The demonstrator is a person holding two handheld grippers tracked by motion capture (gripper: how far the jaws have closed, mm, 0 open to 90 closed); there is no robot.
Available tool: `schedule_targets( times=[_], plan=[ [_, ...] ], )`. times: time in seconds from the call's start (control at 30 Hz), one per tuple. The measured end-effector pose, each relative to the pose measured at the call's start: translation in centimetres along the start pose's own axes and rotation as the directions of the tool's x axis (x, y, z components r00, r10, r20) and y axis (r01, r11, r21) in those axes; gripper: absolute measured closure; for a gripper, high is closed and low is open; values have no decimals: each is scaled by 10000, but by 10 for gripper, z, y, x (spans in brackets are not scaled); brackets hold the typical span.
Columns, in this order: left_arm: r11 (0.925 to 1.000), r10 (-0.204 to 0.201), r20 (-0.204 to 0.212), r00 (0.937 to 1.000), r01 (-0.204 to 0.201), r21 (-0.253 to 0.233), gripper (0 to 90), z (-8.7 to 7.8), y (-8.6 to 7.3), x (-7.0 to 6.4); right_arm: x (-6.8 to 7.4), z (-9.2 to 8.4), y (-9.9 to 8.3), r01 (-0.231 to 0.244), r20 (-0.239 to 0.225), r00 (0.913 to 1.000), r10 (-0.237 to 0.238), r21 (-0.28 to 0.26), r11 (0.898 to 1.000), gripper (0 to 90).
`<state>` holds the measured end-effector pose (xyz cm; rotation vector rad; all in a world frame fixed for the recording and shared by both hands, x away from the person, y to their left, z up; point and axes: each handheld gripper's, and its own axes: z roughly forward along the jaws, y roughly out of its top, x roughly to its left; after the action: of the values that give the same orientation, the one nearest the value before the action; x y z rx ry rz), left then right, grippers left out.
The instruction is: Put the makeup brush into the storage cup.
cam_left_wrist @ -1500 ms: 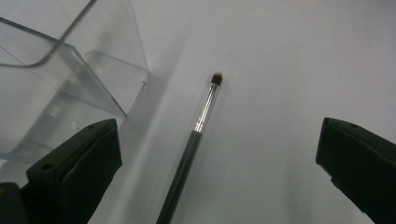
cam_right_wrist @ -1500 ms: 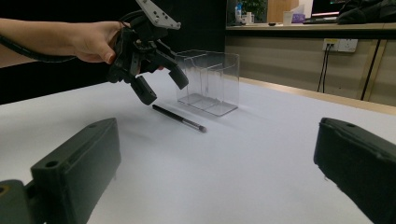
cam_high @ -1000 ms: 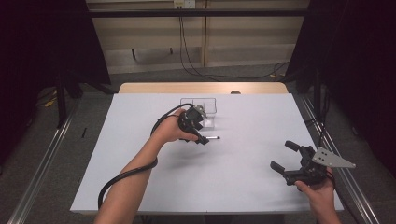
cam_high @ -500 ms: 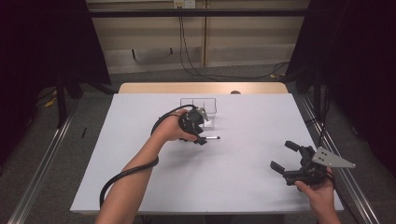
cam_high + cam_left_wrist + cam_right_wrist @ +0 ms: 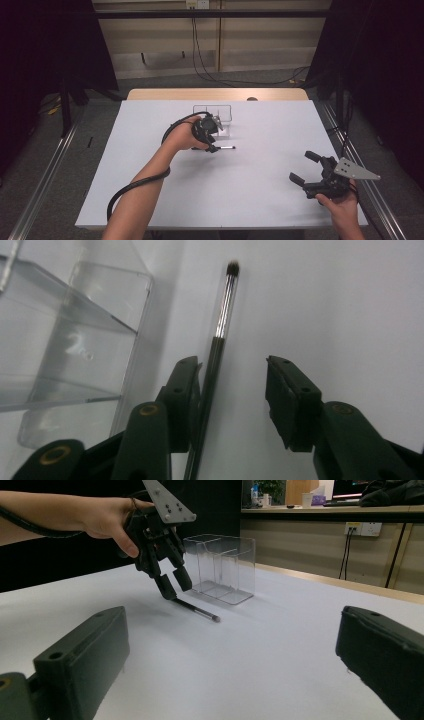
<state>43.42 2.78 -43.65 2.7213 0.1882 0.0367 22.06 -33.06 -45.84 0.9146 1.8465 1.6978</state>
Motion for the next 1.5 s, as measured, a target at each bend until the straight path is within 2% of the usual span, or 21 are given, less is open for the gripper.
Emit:
schedule_targets(
  times=[0.23, 0.33, 0.43, 0.6, 0.83, 1.0, 1.13, 1.4, 1.5],
  plan=[
    [9999, 83, 62, 9999, -84, 145, 614, 4, 0, 3, 0, -1, 0, -4, 17, 10000, 4, -11, 10000, 6],
    [9991, 254, -19, 9997, -253, 339, 628, 7, 2, 3, 0, -1, 0, -31, 22, 10000, 31, 5, 10000, 6],
    [9991, 223, 137, 9997, -228, 344, 636, 9, 3, 3, -1, -1, 0, -12, 11, 10000, 12, -14, 10000, 6],
    [9977, 291, 149, 9995, -299, 603, 651, 13, 5, 4, -1, -1, 0, -22, 25, 10000, 22, -36, 10000, 6],
    [9974, 101, 287, 9995, -122, 713, 671, 16, 5, 5, -2, -2, 0, -33, 41, 10000, 34, -61, 10000, 7],
    [9963, 256, 270, 9993, -277, 815, 695, 16, 7, 6, -2, -2, -1, -26, 42, 10000, 27, -33, 10000, 7],
    [9951, 274, 349, 9990, -306, 943, 701, 18, 6, 6, -2, -1, -1, -39, 32, 10000, 39, -28, 10000, 6],
    [9954, 273, 456, 9986, -313, 904, 740, 20, 5, 6, -2, -2, -1, -76, 79, 9999, 76, -56, 10000, 6],
    [9936, 299, 504, 9983, -351, 1071, 752, 20, 6, 5, -2, -2, -1, -76, 77, 9999, 77, -53, 10000, 7]
  ],
)
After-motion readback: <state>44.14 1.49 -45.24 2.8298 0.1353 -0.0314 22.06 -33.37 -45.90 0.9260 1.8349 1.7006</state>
